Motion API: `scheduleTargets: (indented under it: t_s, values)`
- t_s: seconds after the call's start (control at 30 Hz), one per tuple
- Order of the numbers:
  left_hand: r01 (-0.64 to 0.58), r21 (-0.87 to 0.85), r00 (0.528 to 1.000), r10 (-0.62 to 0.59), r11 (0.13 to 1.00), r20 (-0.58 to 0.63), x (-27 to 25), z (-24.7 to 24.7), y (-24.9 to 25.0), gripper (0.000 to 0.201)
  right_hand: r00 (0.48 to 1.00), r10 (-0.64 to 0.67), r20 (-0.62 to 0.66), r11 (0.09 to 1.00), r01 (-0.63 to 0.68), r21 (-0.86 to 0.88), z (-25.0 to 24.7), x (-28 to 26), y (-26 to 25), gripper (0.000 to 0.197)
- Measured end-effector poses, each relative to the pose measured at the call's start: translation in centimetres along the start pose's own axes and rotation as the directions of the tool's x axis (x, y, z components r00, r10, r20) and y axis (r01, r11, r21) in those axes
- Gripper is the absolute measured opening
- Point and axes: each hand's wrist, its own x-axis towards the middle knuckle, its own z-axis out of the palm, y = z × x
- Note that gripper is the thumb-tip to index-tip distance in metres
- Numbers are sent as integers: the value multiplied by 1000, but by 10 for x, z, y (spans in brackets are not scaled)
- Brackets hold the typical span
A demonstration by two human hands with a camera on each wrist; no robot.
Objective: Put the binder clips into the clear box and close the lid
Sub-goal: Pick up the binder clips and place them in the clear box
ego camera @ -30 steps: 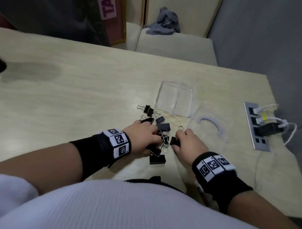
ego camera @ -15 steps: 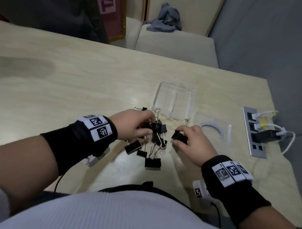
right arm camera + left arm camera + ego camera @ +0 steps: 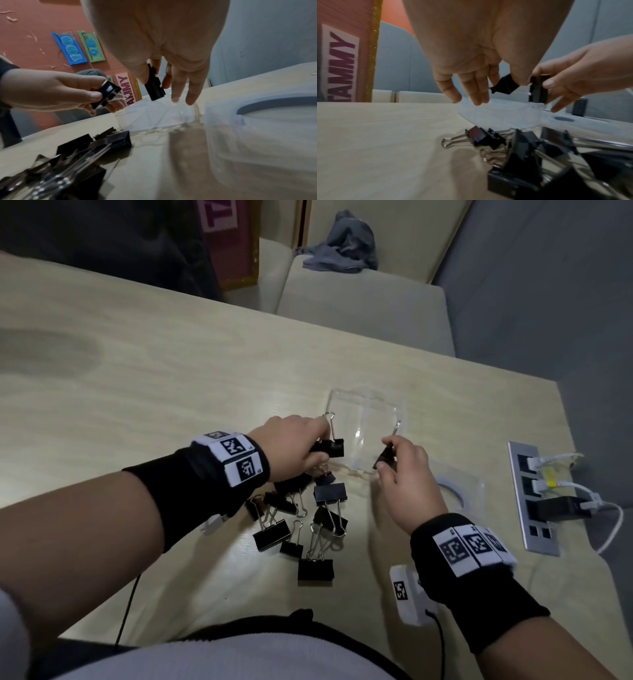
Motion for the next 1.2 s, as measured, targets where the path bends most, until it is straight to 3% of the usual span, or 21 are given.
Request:
scheduleTargets:
  t_s: [0.13, 0.27, 0.5, 0.7, 0.93, 1.2]
  values:
    - [-114, 116, 992, 106, 987, 75, -16, 3, 14, 39, 999, 34, -3, 999, -34, -17, -8, 7, 9, 39]
    - [-124, 46, 981, 116, 991, 159, -22, 1, 23, 35, 1000, 17, 27, 997, -15, -75, -14, 10, 14, 39]
    - [34, 94, 991, -21, 995, -134, 18, -13, 2, 38, 981, -177, 74, 971, 186, -151, -9, -1, -1, 37]
    - [77, 175, 997, -74, 981, -27, 39, 2, -10, 41, 962, -208, 178, 941, 246, -233, 2, 4, -7, 41]
    - [112, 149, 994, -113, 982, -1, 28, 14, -18, 36, 947, -206, 246, 889, 286, -358, 13, 16, -13, 46]
    - [196, 136, 979, -187, 971, -80, 18, 17, -18, 44, 925, -196, 325, 803, 342, -489, 23, 14, -25, 34]
